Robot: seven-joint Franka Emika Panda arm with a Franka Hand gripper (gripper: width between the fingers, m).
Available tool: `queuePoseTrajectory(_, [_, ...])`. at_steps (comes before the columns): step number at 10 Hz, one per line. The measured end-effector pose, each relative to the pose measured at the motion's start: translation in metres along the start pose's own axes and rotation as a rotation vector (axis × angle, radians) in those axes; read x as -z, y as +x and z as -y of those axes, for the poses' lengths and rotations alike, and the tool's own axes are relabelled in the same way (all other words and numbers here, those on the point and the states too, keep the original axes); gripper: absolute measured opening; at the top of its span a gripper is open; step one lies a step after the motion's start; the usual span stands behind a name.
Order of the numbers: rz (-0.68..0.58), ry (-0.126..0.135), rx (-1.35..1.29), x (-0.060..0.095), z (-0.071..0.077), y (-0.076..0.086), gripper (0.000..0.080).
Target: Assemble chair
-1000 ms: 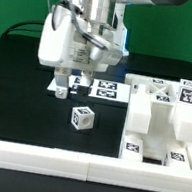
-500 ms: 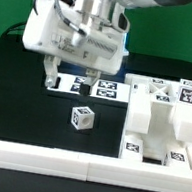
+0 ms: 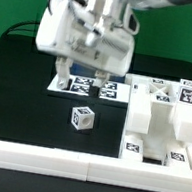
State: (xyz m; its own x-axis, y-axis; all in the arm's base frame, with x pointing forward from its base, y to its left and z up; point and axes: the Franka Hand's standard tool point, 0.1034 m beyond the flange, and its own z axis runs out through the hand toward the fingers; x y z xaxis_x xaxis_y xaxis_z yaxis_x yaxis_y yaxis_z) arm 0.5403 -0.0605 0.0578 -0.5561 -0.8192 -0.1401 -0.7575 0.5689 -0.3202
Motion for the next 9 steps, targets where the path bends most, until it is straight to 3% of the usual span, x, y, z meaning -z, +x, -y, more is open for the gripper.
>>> queuePoseTrajectory(3, [0.010,-0.076,0.269,-0.013,-0.007,0.014,0.0649])
queuePoseTrajectory(7, [0.056,-0.045,0.364,-0.001,0.005,-0.012,0.0649])
queuePoseTrajectory(9, [0.059,-0.038,0.368,0.001,0.005,-0.016,0.0649])
